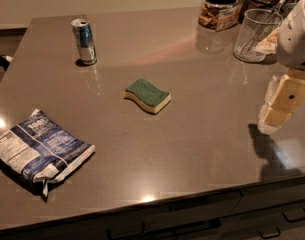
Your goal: Pick blue chip bag
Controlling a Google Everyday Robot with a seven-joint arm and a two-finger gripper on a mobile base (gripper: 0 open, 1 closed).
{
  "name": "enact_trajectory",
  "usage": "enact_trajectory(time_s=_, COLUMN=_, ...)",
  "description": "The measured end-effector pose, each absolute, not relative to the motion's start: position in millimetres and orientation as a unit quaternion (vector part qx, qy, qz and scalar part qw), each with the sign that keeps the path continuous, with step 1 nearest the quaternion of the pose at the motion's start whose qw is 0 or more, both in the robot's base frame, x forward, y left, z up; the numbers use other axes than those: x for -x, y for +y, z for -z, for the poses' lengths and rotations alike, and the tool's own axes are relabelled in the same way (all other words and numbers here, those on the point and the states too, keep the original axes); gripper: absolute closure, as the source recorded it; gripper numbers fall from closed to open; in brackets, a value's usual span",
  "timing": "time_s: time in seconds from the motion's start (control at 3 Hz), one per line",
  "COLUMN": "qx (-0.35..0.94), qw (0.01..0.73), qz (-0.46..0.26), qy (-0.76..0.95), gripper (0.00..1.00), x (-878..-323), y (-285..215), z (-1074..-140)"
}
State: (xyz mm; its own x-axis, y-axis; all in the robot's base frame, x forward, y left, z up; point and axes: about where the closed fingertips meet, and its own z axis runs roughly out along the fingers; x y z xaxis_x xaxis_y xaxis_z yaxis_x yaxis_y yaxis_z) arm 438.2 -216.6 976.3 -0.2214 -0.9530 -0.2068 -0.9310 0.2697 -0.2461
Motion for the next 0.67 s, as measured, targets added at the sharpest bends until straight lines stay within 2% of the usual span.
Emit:
enact_trajectory(time_s=0.33, qx=0.603, qw=0.159, qz=0.035, qy=0.781, gripper=0.0, x=-438.2, y=-216.6, z=-976.4)
enact_trajectory(time_s=0.67, qx=0.599, qw=0.168, qz=0.013, qy=0.783, gripper=0.0, x=-436.7, y=-194.7, z=-967.4)
